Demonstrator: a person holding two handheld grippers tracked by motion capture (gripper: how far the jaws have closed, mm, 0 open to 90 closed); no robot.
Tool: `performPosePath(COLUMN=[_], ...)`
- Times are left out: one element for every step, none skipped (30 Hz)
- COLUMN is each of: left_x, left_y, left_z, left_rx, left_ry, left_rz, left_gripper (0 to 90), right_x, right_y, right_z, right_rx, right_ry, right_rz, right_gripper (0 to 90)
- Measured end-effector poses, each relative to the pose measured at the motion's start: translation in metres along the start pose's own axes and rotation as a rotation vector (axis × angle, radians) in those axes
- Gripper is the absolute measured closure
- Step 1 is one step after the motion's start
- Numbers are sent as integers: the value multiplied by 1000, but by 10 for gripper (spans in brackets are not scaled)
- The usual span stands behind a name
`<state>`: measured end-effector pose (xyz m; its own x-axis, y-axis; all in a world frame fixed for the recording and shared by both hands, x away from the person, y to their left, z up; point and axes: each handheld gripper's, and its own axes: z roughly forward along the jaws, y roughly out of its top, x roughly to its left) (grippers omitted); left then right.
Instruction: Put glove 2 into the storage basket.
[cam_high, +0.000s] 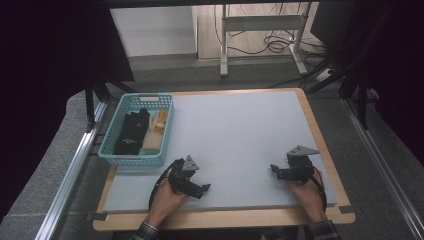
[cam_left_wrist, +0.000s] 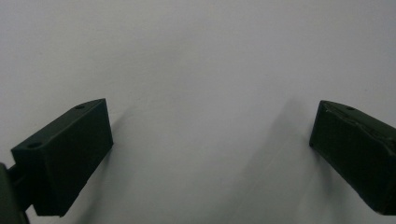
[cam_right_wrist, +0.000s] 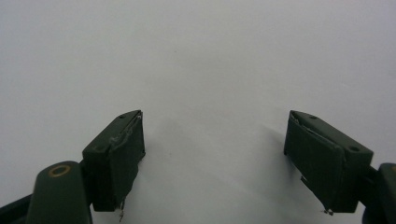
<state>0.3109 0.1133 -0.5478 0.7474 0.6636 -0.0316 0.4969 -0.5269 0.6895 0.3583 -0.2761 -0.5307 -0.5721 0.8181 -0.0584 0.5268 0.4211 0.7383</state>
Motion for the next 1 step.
performPosePath(left_x=[0], left_y=[0], left_z=[0], left_rx=[0], left_ry=[0], left_rz=[0], left_gripper=[0], right_x=[0], right_y=[0], right_z=[0], right_rx=[0], right_ry=[0], right_rz=[-1], right_gripper=[198])
